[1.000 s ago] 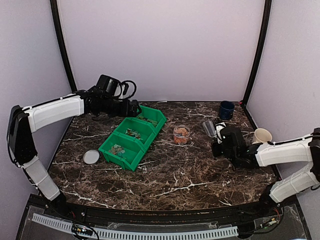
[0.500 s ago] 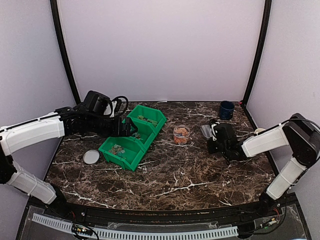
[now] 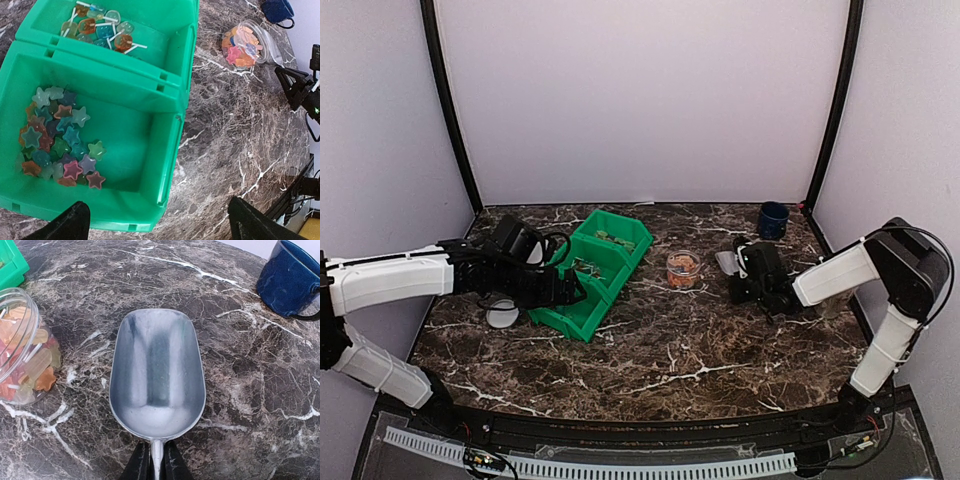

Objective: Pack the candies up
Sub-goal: Place the spatula at the center of the board.

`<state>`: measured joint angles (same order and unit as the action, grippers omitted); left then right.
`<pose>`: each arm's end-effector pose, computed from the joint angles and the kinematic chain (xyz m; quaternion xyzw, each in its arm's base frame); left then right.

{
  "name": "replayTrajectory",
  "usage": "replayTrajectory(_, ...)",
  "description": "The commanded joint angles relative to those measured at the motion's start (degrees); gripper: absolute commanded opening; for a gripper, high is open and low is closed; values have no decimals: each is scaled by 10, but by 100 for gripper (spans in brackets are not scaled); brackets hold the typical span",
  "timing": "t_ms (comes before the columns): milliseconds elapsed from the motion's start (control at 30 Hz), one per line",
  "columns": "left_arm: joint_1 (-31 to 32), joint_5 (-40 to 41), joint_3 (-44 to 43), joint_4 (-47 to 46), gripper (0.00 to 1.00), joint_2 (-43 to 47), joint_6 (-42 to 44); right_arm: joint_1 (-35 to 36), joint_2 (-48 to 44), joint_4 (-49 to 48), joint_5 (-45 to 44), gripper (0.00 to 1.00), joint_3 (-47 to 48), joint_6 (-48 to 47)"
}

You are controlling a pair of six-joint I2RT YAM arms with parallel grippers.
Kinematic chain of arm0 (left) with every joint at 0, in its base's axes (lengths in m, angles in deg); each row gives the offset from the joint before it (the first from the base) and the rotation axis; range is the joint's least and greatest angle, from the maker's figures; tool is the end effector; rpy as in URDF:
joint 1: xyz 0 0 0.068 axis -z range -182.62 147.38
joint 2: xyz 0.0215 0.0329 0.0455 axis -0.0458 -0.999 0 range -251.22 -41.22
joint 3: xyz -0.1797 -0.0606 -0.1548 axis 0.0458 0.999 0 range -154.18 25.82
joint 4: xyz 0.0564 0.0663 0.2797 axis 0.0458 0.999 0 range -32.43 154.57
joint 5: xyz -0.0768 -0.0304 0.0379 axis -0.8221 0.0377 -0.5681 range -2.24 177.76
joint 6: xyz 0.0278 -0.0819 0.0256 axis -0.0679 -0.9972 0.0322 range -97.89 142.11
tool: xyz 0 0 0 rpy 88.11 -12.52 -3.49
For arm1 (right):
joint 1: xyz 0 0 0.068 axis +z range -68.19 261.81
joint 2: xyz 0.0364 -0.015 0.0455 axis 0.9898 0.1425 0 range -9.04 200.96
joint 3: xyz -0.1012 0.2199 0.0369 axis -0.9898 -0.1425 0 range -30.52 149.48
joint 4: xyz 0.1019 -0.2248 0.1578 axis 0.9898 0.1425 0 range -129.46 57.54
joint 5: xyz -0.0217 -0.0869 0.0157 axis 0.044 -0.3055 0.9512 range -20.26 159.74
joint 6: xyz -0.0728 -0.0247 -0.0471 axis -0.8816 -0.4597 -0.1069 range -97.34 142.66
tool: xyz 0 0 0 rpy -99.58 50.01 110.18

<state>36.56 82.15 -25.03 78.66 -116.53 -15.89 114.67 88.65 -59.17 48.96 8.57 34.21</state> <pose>0.2637 -0.2251 0.1701 0.0280 0.9243 -0.2711 0.2671 0.3213 0.1736 0.0464 -0.0877 0.8864 0.0098 0.4543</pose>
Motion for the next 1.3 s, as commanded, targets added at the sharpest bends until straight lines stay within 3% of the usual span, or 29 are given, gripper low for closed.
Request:
replayTrajectory(0,3,1,29,-18,99,3,-19,-5,9,-21,11,14,12,10)
replayTrajectory(633,-29,125,20,-33,99,-52,36,-5,0,-5,20,20,-1,19)
replayTrajectory(1267,-100,133,-20,-63,99,-116,78,-5,-47,28,11,31,-5,15)
